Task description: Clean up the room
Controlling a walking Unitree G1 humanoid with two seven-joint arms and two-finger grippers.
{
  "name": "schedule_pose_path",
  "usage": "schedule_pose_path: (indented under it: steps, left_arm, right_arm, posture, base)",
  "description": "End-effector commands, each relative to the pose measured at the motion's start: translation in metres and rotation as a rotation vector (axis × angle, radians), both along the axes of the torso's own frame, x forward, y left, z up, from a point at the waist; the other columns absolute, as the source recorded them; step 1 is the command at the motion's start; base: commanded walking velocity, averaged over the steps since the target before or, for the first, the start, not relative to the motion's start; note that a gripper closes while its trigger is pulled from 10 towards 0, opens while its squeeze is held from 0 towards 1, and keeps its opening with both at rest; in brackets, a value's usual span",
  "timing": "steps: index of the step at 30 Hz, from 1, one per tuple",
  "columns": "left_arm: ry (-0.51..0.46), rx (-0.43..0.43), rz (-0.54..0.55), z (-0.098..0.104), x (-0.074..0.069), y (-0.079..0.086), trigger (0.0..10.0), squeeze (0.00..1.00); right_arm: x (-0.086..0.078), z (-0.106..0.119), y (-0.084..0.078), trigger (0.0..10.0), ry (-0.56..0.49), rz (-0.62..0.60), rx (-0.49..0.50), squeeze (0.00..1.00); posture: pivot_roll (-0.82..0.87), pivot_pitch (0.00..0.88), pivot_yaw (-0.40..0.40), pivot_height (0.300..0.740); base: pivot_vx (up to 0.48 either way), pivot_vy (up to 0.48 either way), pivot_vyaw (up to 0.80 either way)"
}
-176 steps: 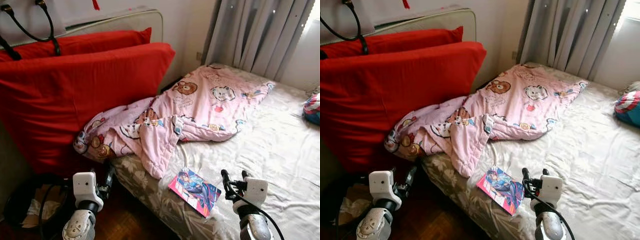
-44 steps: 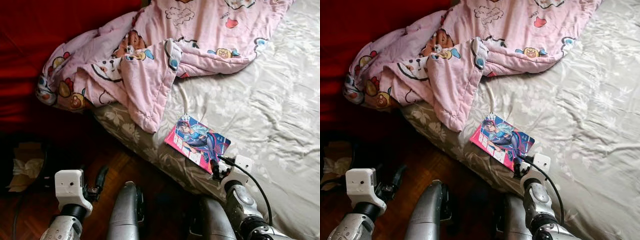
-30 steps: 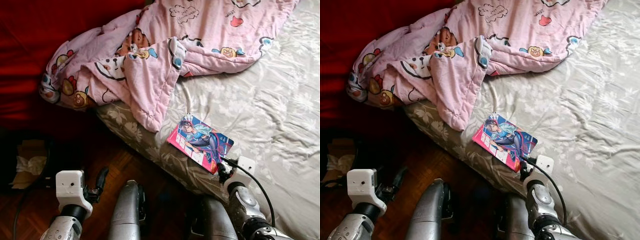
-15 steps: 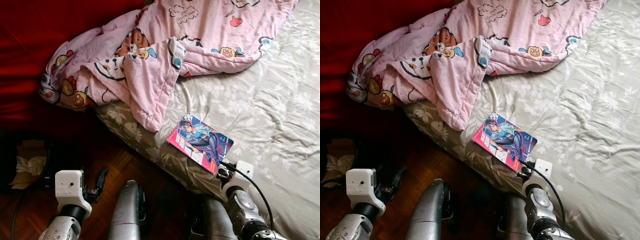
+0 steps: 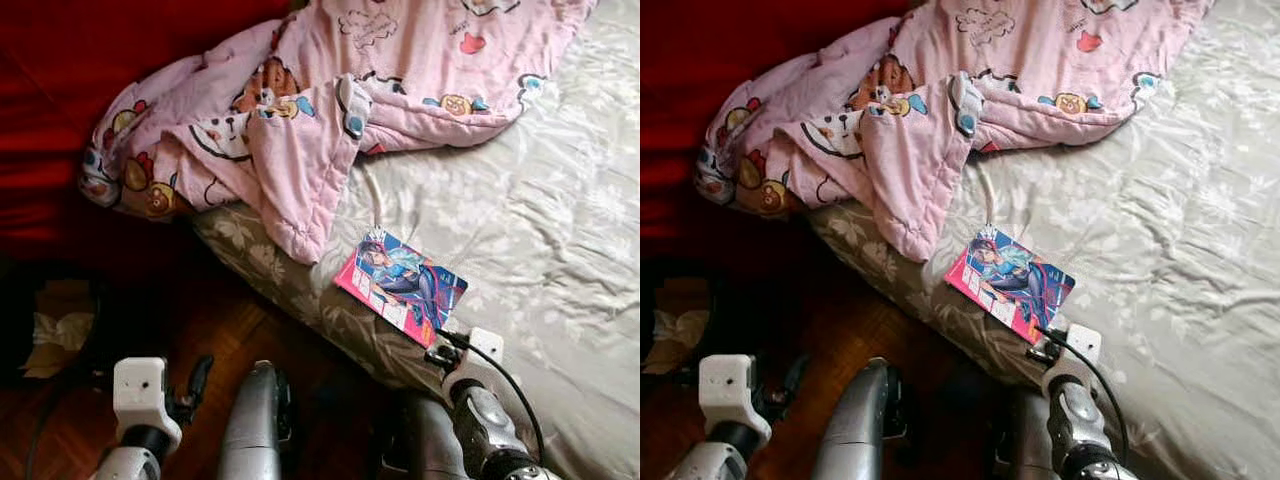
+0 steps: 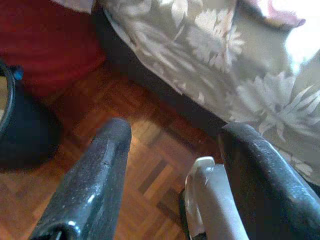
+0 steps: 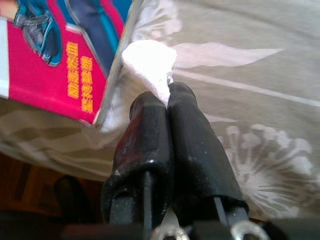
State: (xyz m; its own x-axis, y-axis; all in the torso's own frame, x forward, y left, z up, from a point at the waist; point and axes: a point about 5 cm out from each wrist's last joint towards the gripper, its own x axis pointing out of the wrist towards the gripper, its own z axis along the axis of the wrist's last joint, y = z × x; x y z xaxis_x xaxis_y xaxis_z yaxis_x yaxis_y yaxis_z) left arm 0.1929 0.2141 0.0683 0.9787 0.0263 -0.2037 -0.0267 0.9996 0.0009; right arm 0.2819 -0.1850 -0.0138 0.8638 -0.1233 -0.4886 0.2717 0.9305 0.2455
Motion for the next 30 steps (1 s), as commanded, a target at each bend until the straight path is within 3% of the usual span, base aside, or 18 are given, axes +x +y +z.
schedule_pose_path:
  steps: [1,7,10,12,15,19,20,22,23,30]
  left_arm:
    - [0.059,0.014,0.024,-0.019,-0.003,0.007,10.0,0.0]
    - [0.105,0.01,0.038,-0.042,0.004,0.008,10.0,0.0]
    - [0.177,0.003,0.05,-0.067,0.006,0.011,10.0,0.0]
    - [0.189,0.002,0.053,-0.071,0.006,0.012,10.0,0.0]
    - [0.272,-0.027,0.082,-0.094,0.006,0.011,10.0,0.0]
    - [0.359,-0.042,0.117,-0.111,0.0,0.009,10.0,0.0]
    - [0.391,-0.058,0.135,-0.117,-0.002,0.009,10.0,0.0]
    - [0.4,-0.063,0.14,-0.119,-0.002,0.009,10.0,0.0]
    - [0.428,-0.065,0.142,-0.123,-0.003,0.008,10.0,0.0]
    - [0.508,-0.07,0.137,-0.134,0.0,0.0,10.0,0.0]
  right_arm:
    - [-0.014,-0.01,-0.009,0.0,0.013,-0.062,0.023,0.0]
    - [-0.017,-0.006,-0.022,0.0,-0.051,-0.113,0.013,0.0]
    - [-0.026,-0.008,-0.03,0.0,-0.085,-0.134,-0.013,0.0]
    - [-0.028,-0.009,-0.031,0.0,-0.085,-0.136,-0.013,0.0]
    - [-0.043,-0.019,-0.033,0.0,-0.039,-0.116,-0.035,0.0]
    - [-0.061,-0.034,-0.035,0.0,0.052,-0.105,-0.031,0.0]
    - [-0.068,-0.04,-0.032,4.0,0.106,-0.069,-0.04,0.0]
    - [-0.069,-0.042,-0.031,4.0,0.12,-0.059,-0.044,0.0]
    - [-0.077,-0.048,-0.029,10.0,0.176,-0.031,-0.05,0.0]
    - [-0.091,-0.058,-0.027,10.0,0.277,0.036,-0.064,0.0]
  posture:
    - [0.17,0.255,-0.003,0.649]
    - [0.14,0.182,-0.01,0.649]
    - [0.1,0.098,-0.017,0.649]
    - [0.1,0.089,-0.018,0.649]
    - [0.07,0.024,-0.027,0.649]
    - [0.05,0.0,-0.039,0.649]
    - [0.04,0.0,-0.041,0.649]
    - [0.04,0.0,-0.041,0.649]
    - [0.03,0.0,-0.049,0.649]
    - [0.0,0.0,-0.05,0.663]
  base:
    - [0.0,0.0,0.0]
    - [0.0,0.0,0.0]
    - [0.0,0.0,0.0]
    - [0.0,0.0,0.0]
    - [0.0,0.0,0.0]
    - [0.0,0.0,0.0]
    - [0.0,0.0,0.0]
    - [0.0,0.0,0.0]
    - [0.0,0.0,0.0]
    - [0.0,0.0,0.0]
